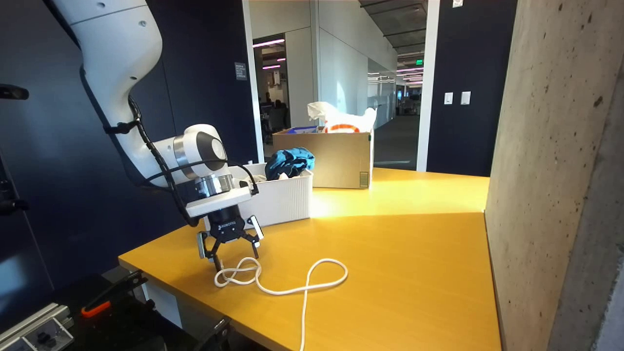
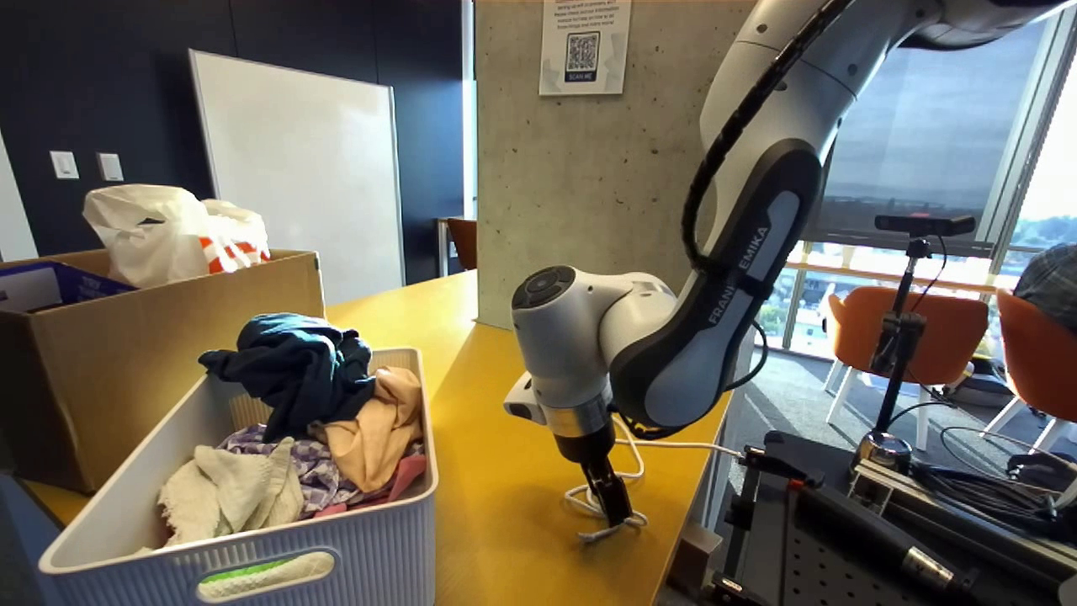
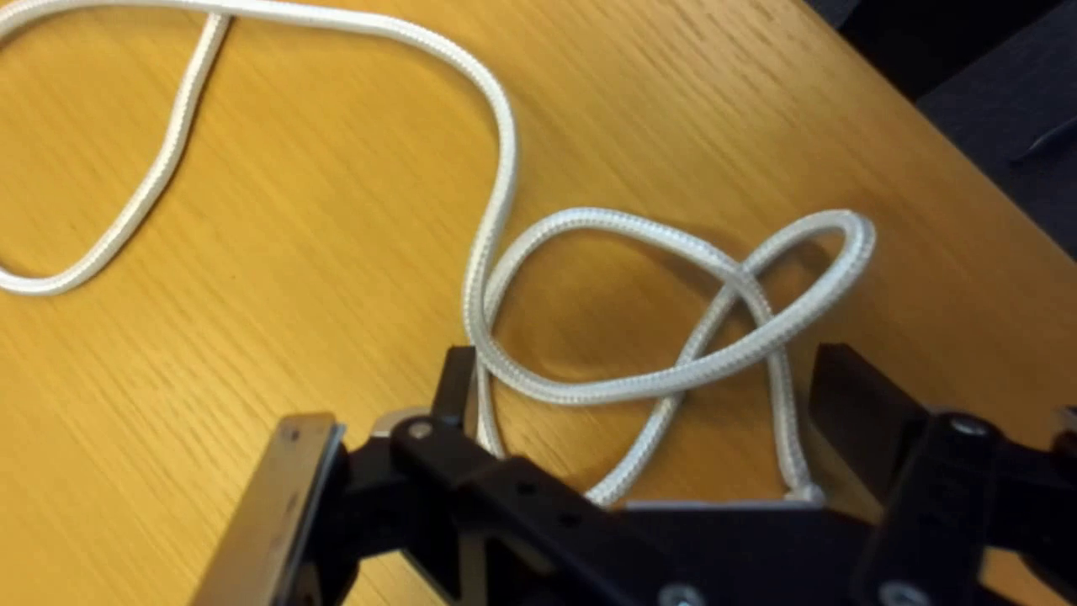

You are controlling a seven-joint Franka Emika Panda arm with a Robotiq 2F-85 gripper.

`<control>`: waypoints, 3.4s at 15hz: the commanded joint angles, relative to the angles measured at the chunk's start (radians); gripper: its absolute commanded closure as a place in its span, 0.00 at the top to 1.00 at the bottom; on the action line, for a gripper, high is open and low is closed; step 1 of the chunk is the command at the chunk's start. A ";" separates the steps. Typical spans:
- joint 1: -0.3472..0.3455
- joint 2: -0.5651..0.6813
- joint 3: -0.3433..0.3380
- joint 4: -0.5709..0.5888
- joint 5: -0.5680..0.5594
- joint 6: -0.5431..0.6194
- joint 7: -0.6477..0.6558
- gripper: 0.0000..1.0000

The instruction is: Straighten the shoelace

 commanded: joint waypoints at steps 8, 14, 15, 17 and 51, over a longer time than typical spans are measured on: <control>-0.028 -0.030 -0.060 -0.112 -0.058 0.244 0.073 1.00; 0.088 -0.086 -0.096 -0.285 -0.067 0.351 0.256 1.00; 0.112 -0.099 -0.115 -0.318 -0.074 0.374 0.294 1.00; 0.161 -0.128 -0.166 -0.384 -0.097 0.429 0.378 1.00; 0.172 -0.532 -0.507 -0.471 -0.097 0.405 0.218 0.01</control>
